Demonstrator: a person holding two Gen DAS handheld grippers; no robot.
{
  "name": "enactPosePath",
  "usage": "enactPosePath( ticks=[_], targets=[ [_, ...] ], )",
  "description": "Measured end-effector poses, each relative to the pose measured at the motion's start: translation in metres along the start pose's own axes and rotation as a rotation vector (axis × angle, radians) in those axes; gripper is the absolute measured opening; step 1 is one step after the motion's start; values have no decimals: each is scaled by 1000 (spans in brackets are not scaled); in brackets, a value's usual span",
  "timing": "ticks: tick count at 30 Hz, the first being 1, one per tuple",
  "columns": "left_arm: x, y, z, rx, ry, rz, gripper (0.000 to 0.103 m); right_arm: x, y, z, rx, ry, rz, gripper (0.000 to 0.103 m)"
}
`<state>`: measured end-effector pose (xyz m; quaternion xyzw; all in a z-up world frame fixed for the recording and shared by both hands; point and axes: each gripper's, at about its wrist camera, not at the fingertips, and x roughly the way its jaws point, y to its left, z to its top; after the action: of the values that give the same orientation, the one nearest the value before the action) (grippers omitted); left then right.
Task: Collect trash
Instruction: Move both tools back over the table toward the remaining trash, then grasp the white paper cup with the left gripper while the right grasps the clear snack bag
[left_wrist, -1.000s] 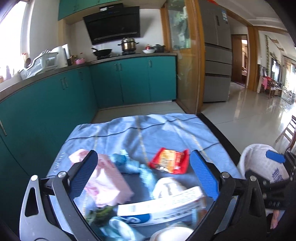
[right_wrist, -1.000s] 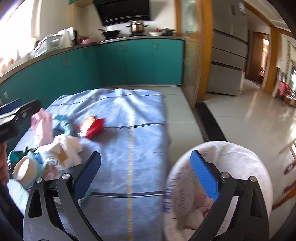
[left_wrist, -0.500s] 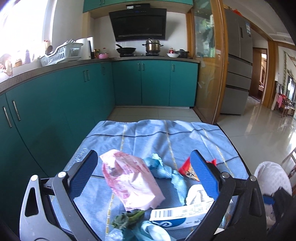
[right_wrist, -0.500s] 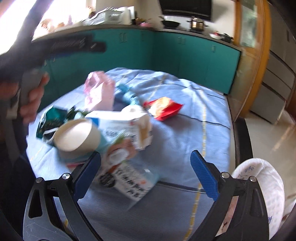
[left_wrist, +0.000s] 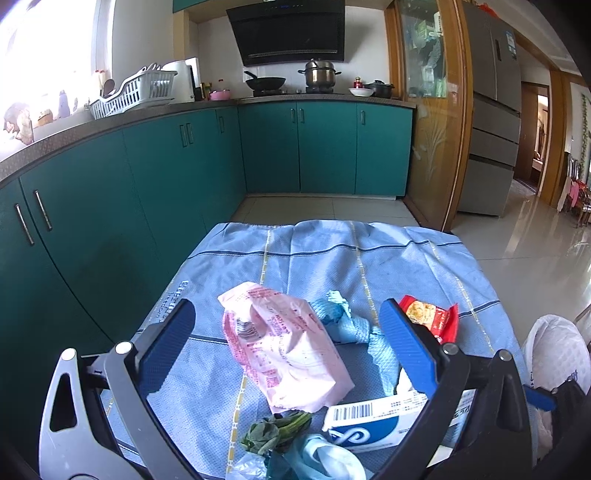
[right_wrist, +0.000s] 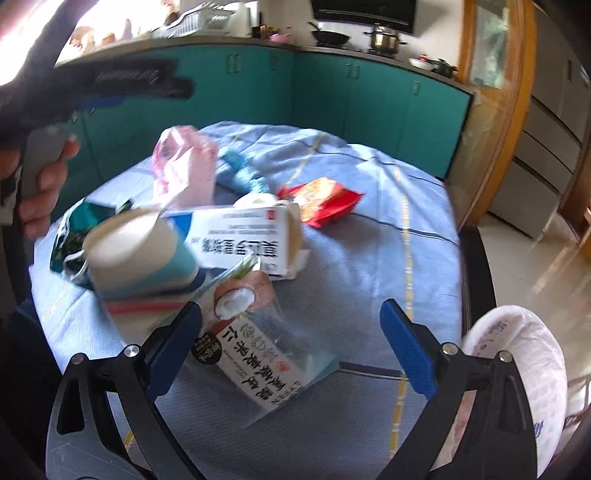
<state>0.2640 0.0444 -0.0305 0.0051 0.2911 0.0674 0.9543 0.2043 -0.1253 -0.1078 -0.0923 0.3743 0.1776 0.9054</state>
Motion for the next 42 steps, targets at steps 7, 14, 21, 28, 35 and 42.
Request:
enactPosePath(
  ticks=[7, 14, 21, 28, 35, 42],
  targets=[
    [5, 15, 2, -35, 20, 35, 100, -25, -8, 2, 21, -70, 109, 95],
    [8, 19, 0, -45, 38, 49, 100, -16, 22, 2, -70, -41, 158, 95],
    [4, 7, -4, 3, 40, -17, 100, 18, 3, -3, 35, 39, 19, 95],
    [-8, -23, -15, 155, 101, -327, 100, 25, -18, -4, 111, 49, -6, 95],
    [-18, -35, -29, 250, 78, -322, 100, 28, -17, -7, 95, 67, -20, 78],
    [-16, -35, -36, 296, 133, -380, 100, 28, -21, -7, 111, 64, -30, 72]
  ],
)
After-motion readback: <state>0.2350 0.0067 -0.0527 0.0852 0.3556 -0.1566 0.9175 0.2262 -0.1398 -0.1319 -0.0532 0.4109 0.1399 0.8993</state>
